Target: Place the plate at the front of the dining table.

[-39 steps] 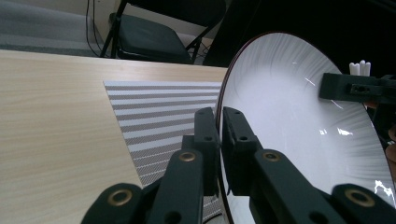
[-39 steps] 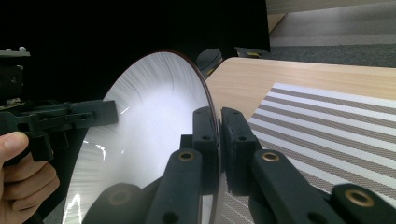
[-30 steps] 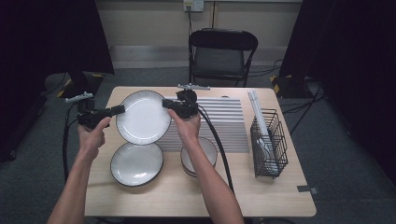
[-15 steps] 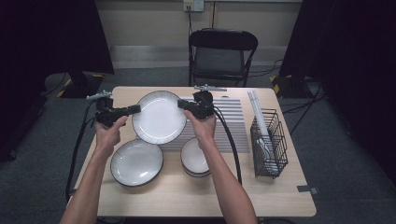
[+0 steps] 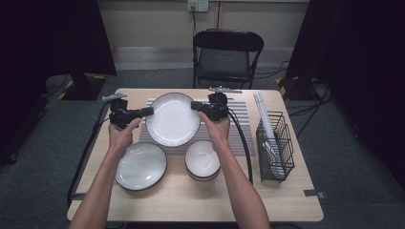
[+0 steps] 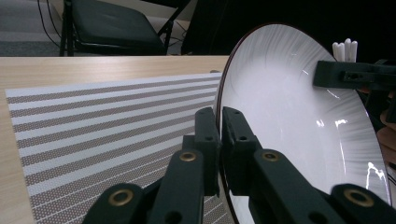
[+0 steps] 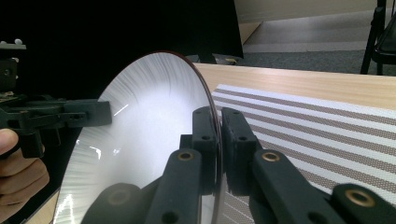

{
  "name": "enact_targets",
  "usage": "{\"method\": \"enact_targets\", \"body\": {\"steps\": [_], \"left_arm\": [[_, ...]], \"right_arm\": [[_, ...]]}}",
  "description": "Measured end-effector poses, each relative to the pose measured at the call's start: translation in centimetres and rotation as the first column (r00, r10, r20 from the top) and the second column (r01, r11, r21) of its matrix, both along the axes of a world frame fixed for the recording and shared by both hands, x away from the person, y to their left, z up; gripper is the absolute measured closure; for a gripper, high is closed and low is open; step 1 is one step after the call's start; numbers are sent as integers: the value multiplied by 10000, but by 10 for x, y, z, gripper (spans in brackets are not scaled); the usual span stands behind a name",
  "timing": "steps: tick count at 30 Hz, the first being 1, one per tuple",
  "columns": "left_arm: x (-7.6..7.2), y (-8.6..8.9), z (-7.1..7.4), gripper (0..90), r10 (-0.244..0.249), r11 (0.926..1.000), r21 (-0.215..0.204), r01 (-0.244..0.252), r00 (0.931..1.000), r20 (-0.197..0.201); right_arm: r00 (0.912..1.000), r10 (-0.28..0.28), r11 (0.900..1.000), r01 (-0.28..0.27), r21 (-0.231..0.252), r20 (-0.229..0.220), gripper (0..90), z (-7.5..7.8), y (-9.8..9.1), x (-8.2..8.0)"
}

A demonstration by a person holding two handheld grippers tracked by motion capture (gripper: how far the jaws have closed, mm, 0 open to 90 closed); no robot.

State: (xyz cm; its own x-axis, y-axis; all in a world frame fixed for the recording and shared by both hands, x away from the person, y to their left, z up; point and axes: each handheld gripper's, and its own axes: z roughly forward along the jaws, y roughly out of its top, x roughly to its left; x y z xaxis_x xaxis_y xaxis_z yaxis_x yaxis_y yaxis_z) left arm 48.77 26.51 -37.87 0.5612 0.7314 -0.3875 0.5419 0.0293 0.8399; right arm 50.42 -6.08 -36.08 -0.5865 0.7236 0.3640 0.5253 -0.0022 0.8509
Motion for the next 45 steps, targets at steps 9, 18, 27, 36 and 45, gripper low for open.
{"method": "enact_targets", "body": {"steps": [9, 18, 27, 36, 45], "left_arm": [[8, -15, -15, 857, -143, 9996, 246, 147, 9998, -164], [16, -15, -28, 860, -268, 9995, 161, 274, 9990, -369], [22, -21, -39, 858, -264, 9990, 354, 285, 9979, -593], [29, -25, -51, 859, -246, 9982, 522, 288, 9966, -790], [29, -25, -67, 859, -245, 9968, 736, 322, 9944, -1024]], "right_arm": [[10000, 1, 10000, -1, 47, -52, 850, -16, -14, 5], [9997, 136, 9998, -133, 124, -193, 851, -29, -17, 12], [9977, 313, 9995, -317, -66, -599, 851, -37, -22, 21], [9953, 576, 9982, -588, -132, -781, 849, -50, -27, 35], [9926, 689, 9974, -705, -125, -1003, 849, -66, -27, 37]]}}
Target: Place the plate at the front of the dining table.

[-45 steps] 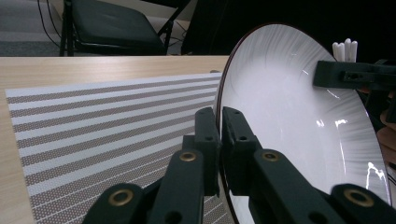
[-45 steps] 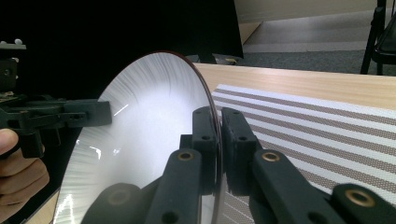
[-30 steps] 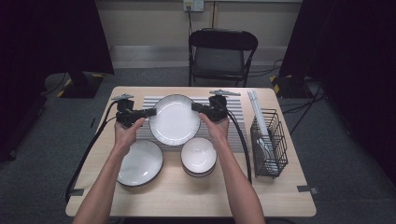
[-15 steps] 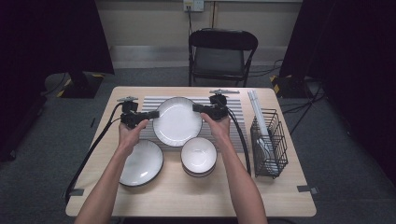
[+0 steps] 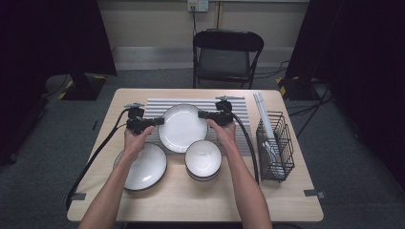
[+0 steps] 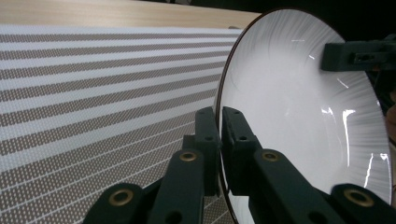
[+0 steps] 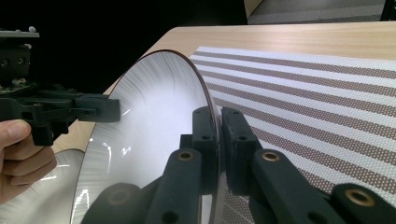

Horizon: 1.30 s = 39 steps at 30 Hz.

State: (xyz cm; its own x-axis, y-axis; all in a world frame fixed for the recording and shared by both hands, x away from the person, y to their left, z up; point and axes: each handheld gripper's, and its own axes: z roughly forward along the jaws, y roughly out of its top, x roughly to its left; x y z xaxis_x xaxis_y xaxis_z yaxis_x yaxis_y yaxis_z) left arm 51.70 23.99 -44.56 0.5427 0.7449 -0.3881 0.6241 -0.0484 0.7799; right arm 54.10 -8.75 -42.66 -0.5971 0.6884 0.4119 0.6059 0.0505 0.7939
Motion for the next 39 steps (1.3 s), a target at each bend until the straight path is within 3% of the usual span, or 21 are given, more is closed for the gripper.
{"method": "enact_targets", "body": {"steps": [20, 25, 28, 33, 39], "left_arm": [[1, -1, -27, 857, -94, 9999, -113, 88, 9986, -525], [1, -3, -32, 818, -125, 9996, 248, 143, 9975, -697], [-2, 1, -30, 781, -88, 9996, 254, 103, 9981, -603], [-16, 12, -17, 739, -201, 9996, 174, 204, 9996, -196], [-24, 17, -14, 728, -212, 9993, 307, 213, 9998, -30]], "right_arm": [[9988, 126, 9999, -130, -87, -473, 847, -21, -2, 3], [9976, 133, 9996, -149, -241, -682, 847, -28, 0, 5], [9975, -43, 9993, 18, -363, -708, 846, -29, 0, 6], [9952, -661, 9977, 648, -209, -720, 844, -29, -3, 10], [9915, -1105, 9939, 1106, -20, -691, 845, -28, -5, 15]]}}
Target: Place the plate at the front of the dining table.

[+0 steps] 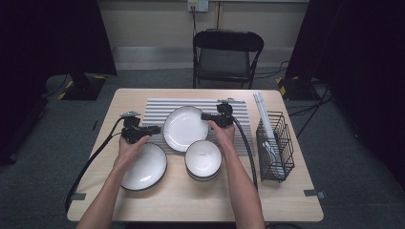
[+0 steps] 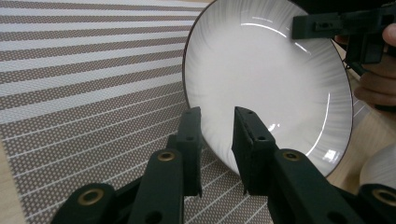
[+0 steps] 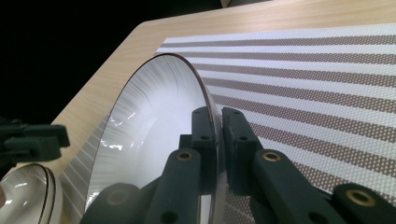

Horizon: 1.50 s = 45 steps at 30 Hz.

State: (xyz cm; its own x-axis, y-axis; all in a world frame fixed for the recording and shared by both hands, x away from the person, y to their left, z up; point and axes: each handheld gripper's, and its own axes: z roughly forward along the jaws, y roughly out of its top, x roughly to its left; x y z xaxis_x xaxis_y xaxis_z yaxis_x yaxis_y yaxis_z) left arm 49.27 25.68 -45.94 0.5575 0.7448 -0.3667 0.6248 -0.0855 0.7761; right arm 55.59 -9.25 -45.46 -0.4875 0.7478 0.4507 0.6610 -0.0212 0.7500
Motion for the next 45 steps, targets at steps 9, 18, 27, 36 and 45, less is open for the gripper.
{"method": "enact_targets", "body": {"steps": [9, 18, 27, 36, 45], "left_arm": [[-9, 7, 4, 722, 10, 10000, -24, -9, 9998, 202], [-20, 17, 6, 695, 66, 9997, 228, -73, 9995, 302], [-26, 28, 3, 636, 166, 9994, 298, -171, 9997, 176], [-29, 27, 8, 619, 165, 9998, 69, -167, 9993, 324], [-33, 29, 9, 590, 89, 9989, 461, -108, 9990, 427]], "right_arm": [[9984, -554, 9980, 550, 298, 113, 843, 5, -1, 16], [9971, -739, 9973, 738, -57, -161, 845, -6, 1, 15], [9923, -1214, 9892, 1190, -854, -238, 860, -17, -1, 16], [9847, -1729, 9618, 1739, -2117, 231, 878, -22, -3, 13], [9859, -1626, 9660, 1671, -1974, 388, 812, -22, -6, 9]]}}
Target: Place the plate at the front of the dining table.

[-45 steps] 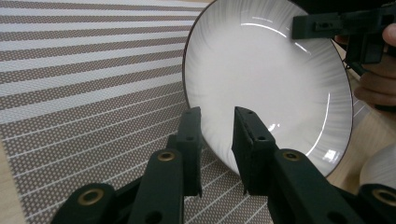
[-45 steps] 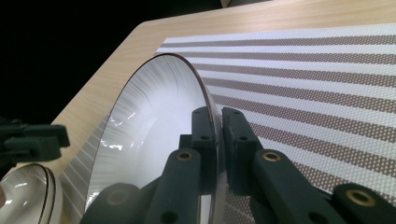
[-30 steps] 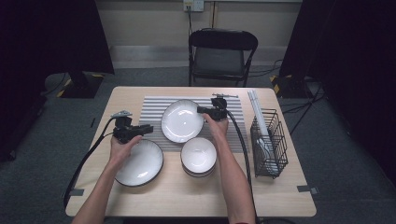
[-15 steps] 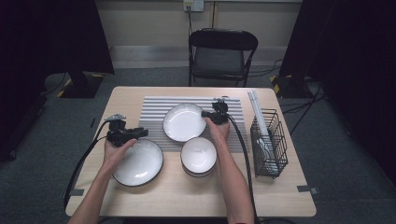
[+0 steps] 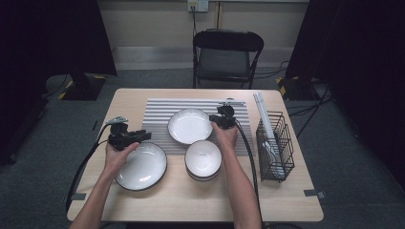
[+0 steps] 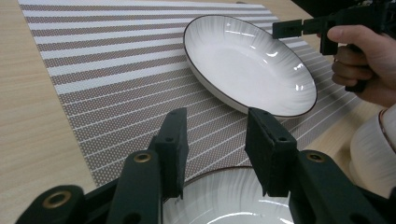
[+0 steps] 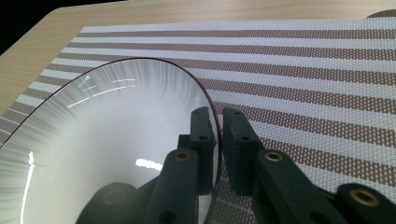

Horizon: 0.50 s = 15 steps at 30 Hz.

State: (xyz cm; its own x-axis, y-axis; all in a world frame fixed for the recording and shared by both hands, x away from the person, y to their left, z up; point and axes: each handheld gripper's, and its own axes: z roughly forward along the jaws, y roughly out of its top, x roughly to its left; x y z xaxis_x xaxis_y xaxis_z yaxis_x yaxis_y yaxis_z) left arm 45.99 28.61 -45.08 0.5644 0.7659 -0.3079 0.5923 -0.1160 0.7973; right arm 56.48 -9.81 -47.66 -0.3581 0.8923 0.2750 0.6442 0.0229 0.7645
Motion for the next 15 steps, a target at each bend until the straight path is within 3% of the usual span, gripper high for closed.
{"method": "enact_targets", "body": {"steps": [6, 9, 15], "left_arm": [[-6, 10, 0, 512, 409, 9988, 258, -410, 9991, 61], [-10, 16, 0, 484, 558, 9982, 213, -562, 9983, 195], [-19, 32, 1, 372, 837, 9963, 186, -842, 9961, 280]], "right_arm": [[9995, 296, 9991, -299, 309, 87, 720, 4, -3, -8], [9996, 282, 9994, -284, 178, 93, 678, 6, -3, -11], [9975, 711, 9963, -713, 489, 55, 624, 11, -7, -24]]}}
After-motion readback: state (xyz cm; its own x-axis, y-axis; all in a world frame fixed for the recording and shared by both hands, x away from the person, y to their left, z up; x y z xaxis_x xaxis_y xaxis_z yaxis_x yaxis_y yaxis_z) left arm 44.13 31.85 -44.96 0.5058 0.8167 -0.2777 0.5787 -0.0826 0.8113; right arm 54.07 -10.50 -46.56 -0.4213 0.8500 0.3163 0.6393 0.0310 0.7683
